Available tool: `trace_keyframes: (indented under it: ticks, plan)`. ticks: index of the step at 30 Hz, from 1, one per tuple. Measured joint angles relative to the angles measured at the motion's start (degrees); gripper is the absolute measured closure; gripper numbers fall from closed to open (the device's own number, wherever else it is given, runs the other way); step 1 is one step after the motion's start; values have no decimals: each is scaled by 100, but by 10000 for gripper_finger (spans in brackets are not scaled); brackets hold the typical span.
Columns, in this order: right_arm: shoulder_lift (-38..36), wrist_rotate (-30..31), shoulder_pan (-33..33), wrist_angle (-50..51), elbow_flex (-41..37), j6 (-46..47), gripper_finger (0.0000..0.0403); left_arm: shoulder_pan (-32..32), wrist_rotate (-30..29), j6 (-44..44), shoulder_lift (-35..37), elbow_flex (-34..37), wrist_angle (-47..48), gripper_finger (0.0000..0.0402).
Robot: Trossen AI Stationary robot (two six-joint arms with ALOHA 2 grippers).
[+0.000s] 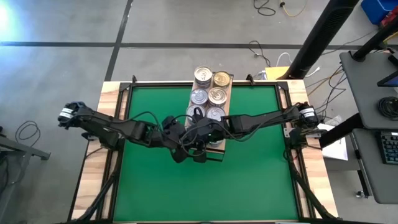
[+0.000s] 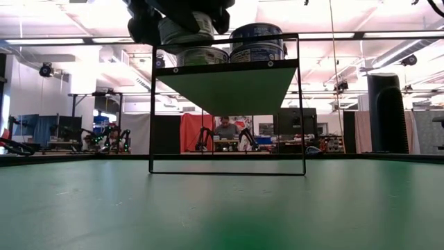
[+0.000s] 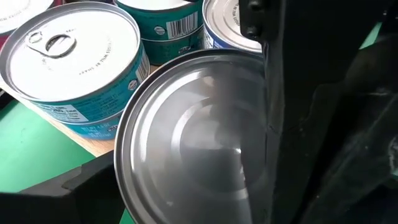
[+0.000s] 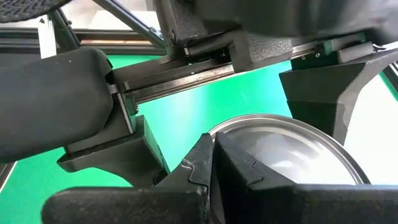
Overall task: Stack canned seafood by type on shelf
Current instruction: Stack the green tuna can on top of the other green can on the shelf
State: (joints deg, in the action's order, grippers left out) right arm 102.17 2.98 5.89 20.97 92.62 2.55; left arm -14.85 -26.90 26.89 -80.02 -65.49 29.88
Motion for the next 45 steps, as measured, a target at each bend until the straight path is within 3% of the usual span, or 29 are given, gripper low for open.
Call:
trace_keyframes:
  ticks: [14, 23, 33, 37, 41, 45]
  plan:
    - [-23, -24, -52, 410, -3, 87, 390, 13, -27, -292, -370, -300, 190, 2]
    - [-224, -4, -52, 318, -28, -154, 390, 126, 263, -791, -354, -498, 264, 2]
    - [-286, 575, -107, 49, -49, -365, 390, 320, 788, -1343, -328, -503, 293, 2]
    - [-286, 1127, -90, 38, -116, -358, 390, 397, 871, -1200, -331, -498, 168, 2]
    - [-286, 1168, -103, 101, -170, -345, 390, 498, 891, -1141, -333, -492, 175, 2]
    - [-286, 1155, -89, 272, -193, -356, 390, 601, 1465, -1093, -340, -492, 202, 2]
